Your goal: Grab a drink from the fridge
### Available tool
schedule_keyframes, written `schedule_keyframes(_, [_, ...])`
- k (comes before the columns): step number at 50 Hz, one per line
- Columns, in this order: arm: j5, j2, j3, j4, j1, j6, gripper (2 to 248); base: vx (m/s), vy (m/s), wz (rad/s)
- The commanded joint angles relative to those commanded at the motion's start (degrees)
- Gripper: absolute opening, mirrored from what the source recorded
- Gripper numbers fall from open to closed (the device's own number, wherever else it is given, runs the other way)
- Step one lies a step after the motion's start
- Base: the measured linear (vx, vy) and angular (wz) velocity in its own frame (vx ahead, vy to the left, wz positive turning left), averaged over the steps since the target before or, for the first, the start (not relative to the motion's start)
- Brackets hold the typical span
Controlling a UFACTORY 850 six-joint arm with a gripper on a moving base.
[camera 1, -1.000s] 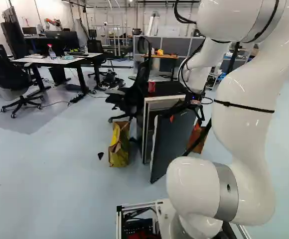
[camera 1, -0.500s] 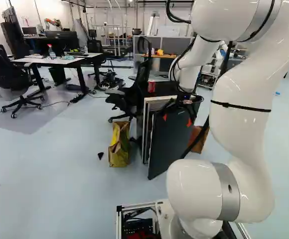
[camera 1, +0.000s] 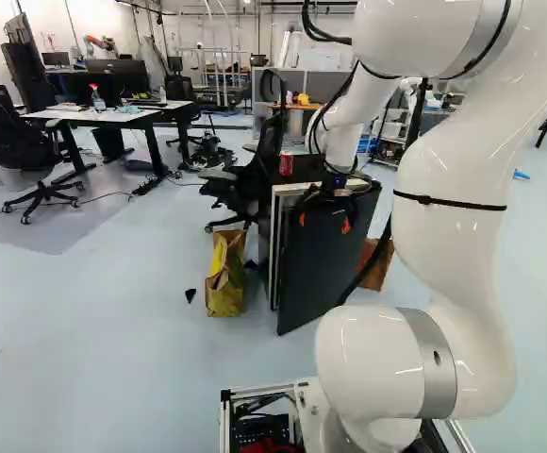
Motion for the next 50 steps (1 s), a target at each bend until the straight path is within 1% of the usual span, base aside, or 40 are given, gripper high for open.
schedule_keyframes(6, [0.8,-0.2,-0.2,-0.2,0.8,0.0,247,0.0,0.0,0.0])
schedule_keyframes(14, [2.0,-0.4,-0.6,-0.2,1.3,0.0,247,0.0,0.0,0.0])
schedule_keyframes(50, [9.2,-0.7,-0.9,-0.2,1.5,0.0,247,0.0,0.0,0.0])
